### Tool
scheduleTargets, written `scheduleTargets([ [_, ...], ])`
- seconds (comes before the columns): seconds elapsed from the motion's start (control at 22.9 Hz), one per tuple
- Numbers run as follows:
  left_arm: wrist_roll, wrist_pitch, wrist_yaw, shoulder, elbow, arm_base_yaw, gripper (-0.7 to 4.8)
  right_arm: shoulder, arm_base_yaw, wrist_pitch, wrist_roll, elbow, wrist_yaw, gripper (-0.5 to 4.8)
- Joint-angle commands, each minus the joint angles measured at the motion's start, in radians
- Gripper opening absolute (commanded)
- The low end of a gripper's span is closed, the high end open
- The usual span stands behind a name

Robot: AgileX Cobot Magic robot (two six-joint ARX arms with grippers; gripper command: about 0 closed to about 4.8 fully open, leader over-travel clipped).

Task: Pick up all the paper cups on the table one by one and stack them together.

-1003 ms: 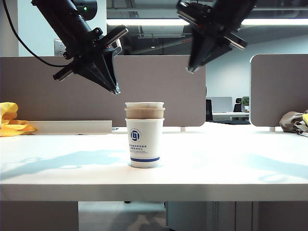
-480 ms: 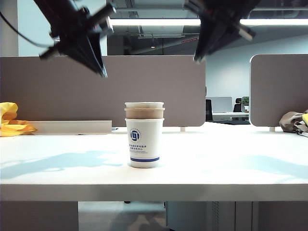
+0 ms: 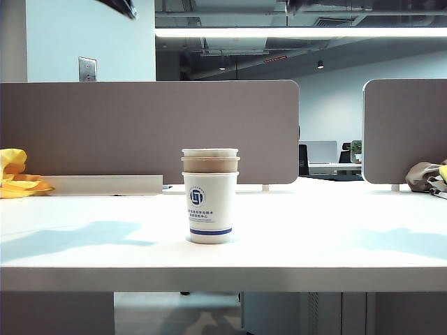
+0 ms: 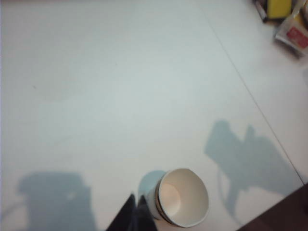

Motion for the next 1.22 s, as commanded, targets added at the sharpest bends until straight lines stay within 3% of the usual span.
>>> scheduleTargets([
  [0.04,-0.001,0.055,-0.039,-0.055,0.002,0.0,-0.06,-0.049,0.0,0.073,0.004,0.004,0.001,-0.05],
  [0.35,0.004,0.109,-0.069,-0.14,0.0,0.0,-0.06,-0.128,0.0,0.163,0.003,-0.021,0.026,-0.05],
  [0.57,0.025,0.163,-0.08,-0.22,-0.073,0.0,-0.06,-0.251,0.0,0.262,0.004,-0.169,0.049,-0.05],
  [0.96,0.025,0.464,-0.13,-0.497,-0.472,0.0,-0.06,-0.616,0.0,0.599,0.01,-0.644,0.15,-0.05],
  [1.22,0.053,0.558,-0.168,-0.653,-0.706,0.0,-0.06,-0.742,0.0,0.629,0.031,-0.81,0.192,-0.05],
])
